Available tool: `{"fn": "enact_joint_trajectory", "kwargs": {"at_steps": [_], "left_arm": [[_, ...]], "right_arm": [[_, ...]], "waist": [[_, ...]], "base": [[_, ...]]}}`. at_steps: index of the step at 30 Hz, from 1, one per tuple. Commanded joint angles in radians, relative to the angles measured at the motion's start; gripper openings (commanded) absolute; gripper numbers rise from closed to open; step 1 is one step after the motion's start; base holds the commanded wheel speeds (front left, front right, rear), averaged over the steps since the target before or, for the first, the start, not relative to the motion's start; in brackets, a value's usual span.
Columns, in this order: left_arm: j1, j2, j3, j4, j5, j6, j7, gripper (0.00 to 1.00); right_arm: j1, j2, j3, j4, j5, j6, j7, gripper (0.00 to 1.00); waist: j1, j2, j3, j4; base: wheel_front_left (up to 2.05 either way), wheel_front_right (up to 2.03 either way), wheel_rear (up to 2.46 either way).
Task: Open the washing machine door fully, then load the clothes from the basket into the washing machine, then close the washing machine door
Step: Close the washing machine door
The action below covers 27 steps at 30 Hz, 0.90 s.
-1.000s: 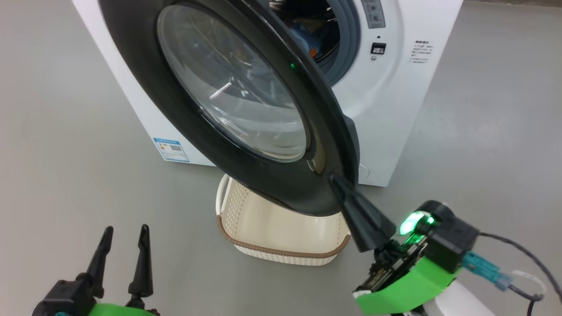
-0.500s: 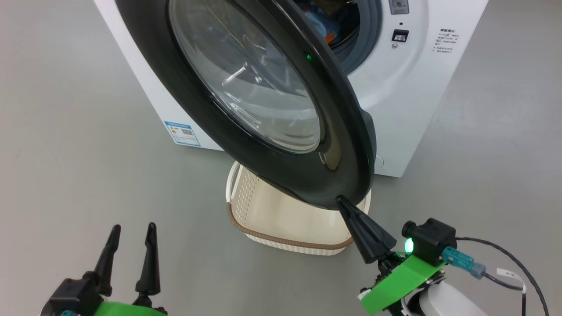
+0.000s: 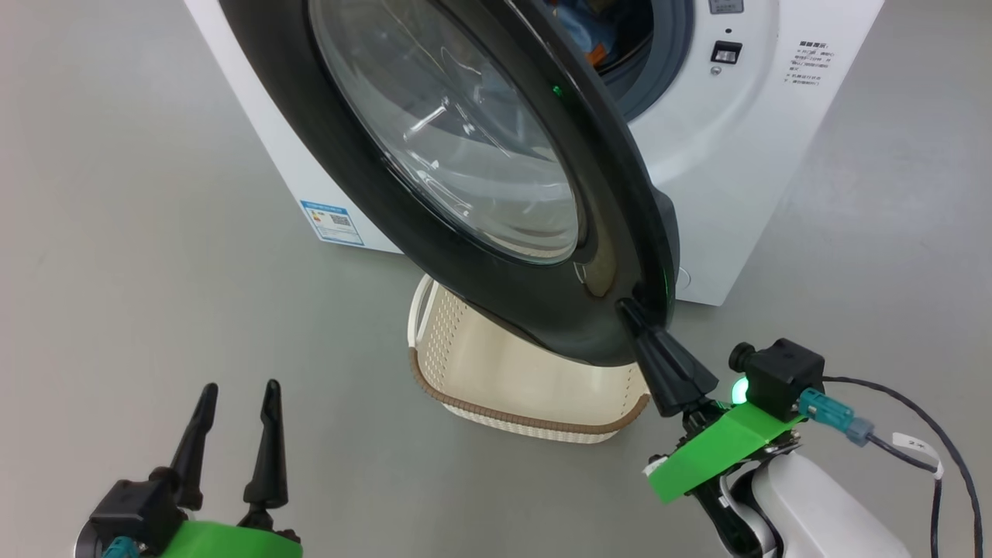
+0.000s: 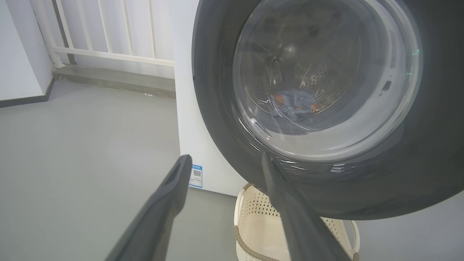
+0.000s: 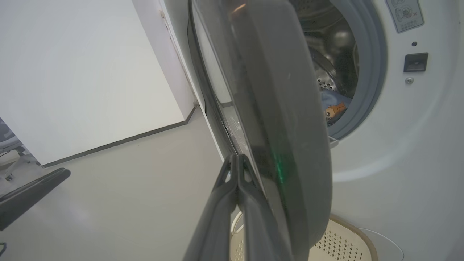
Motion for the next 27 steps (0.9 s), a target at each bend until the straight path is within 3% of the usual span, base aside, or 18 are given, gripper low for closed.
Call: {"fn": "enact_joint_trajectory", "kwargs": {"at_steps": [1, 17, 27], "left_arm": [[-0.027, 0.007, 0.034, -0.029, -0.012, -0.002, -0.006, 1.00], [-0.071, -0.005, 0.013, -0.063, -0.017, -0.002, -0.006, 1.00], [-0.115, -0.012, -0.018, -0.088, -0.028, -0.002, -0.006, 1.00]], "right_arm": [[-0.032, 0.011, -0.002, -0.021, -0.001, 0.004, -0.005, 0.00], [-0.106, 0.000, -0.109, -0.005, -0.008, 0.004, -0.005, 0.00], [-0.210, -0.028, -0.233, 0.025, -0.017, 0.004, -0.005, 0.00]], "waist": [[0.0000, 0.0000, 0.004, 0.000], [0.0000, 0.0000, 0.077, 0.002], [0.0000, 0.0000, 0.144, 0.033]], "base": [[0.00, 0.00, 0.00], [0.00, 0.00, 0.00], [0.00, 0.00, 0.00]]}}
